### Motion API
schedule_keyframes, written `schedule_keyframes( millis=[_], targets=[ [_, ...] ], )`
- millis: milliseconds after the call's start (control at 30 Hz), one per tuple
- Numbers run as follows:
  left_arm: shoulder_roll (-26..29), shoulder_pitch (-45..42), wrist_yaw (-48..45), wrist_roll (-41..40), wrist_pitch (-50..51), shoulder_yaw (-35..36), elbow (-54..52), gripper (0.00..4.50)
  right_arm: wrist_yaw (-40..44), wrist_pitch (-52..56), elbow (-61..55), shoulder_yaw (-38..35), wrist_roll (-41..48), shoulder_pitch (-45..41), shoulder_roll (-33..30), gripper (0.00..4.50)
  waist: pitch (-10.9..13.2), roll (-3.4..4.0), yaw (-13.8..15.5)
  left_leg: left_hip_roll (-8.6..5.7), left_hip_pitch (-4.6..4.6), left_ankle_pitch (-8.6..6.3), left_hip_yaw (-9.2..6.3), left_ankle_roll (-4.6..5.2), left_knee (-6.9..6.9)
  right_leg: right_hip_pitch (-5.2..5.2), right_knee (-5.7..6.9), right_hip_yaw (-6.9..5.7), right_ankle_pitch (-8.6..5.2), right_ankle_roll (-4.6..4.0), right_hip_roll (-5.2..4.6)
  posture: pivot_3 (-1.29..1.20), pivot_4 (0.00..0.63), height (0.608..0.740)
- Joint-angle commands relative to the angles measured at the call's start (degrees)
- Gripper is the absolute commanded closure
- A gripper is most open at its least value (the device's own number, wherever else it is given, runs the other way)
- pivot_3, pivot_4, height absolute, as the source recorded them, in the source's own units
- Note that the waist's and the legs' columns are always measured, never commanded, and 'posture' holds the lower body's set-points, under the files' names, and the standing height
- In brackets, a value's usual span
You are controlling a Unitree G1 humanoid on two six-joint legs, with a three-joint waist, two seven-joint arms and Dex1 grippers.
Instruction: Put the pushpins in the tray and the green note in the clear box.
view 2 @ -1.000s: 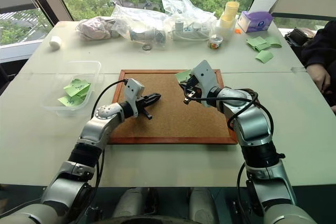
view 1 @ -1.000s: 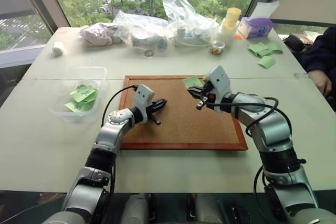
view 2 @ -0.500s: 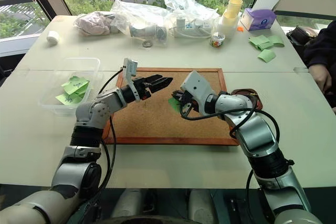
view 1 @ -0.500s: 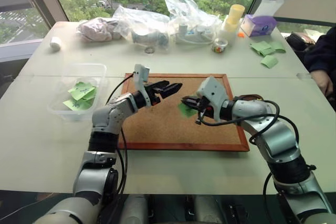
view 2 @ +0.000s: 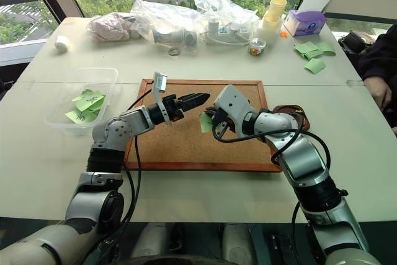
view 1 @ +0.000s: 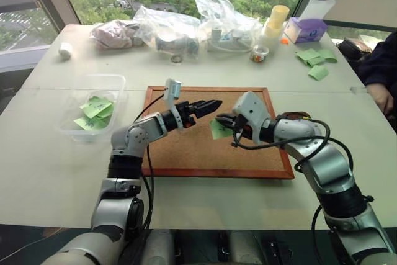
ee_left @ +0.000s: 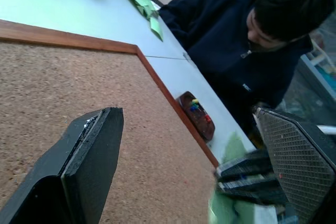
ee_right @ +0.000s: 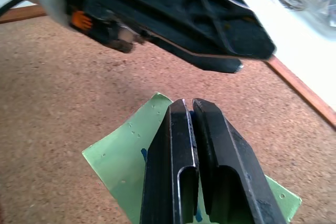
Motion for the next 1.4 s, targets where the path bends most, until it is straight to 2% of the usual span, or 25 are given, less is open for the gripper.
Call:
schedule_keyframes(
  millis=[33, 333, 867, 967, 1200, 1400],
  targets=[
    [1.96, 2.10, -3.31, -2.39, 1.31, -0.51, -4.72, 0.03, -1.73, -0.12, 2.18, -3.29, -0.17, -2.99, 0.33, 4.50, 0.00, 0.01, 0.02, 0.01, 0.00, 0.01, 0.01, -0.02, 0.00, 0.00, 0.00, 0.00, 0.00, 0.00, 0.02, 0.00, 0.150, 0.740],
    [2.46, 4.58, -4.74, -4.27, 4.10, -1.70, -7.34, 0.03, -1.96, 0.91, 3.47, -4.59, 0.94, -6.72, 0.87, 4.50, 0.00, 0.01, 0.21, 0.01, -0.01, 0.02, 0.01, -0.03, 0.01, 0.04, 0.00, 0.00, 0.00, 0.00, 0.03, 0.00, 0.150, 0.740],
    [-1.17, 1.08, -3.61, -4.00, 3.11, -1.09, -0.59, 0.03, -0.81, 5.66, -6.45, -2.54, 5.06, -5.47, 1.77, 4.50, 0.00, 0.01, 0.20, 0.01, 0.00, 0.02, 0.01, -0.03, 0.01, 0.05, 0.01, 0.00, 0.00, 0.00, 0.05, 0.00, 0.150, 0.740],
    [-1.48, 0.83, -3.80, -3.89, 2.83, -0.94, 0.08, 0.81, -1.06, 6.03, -6.75, -2.52, 5.18, -5.38, 1.77, 4.50, 0.00, 0.01, 0.15, 0.00, 0.00, 0.02, 0.01, -0.03, 0.01, 0.04, 0.01, 0.00, 0.00, 0.00, 0.05, 0.00, 0.150, 0.740],
    [-1.66, 0.78, -4.48, -4.29, 2.94, -0.62, 0.43, 4.38, -1.63, 6.02, -6.21, -2.79, 4.83, -5.68, 1.39, 4.50, 0.00, 0.01, 0.18, 0.00, 0.00, 0.02, 0.01, -0.03, 0.01, 0.04, 0.02, -0.01, 0.00, 0.00, 0.05, 0.00, 0.150, 0.740],
    [-1.87, 0.85, -2.09, -3.88, 2.42, 0.90, 1.49, 4.45, -2.13, 7.28, -5.79, -6.15, 6.10, -6.43, 0.37, 4.50, 0.00, 0.01, 0.18, 0.00, 0.00, 0.02, 0.01, -0.03, 0.02, 0.05, 0.02, 0.00, 0.00, 0.00, 0.05, 0.00, 0.150, 0.740]
  ],
)
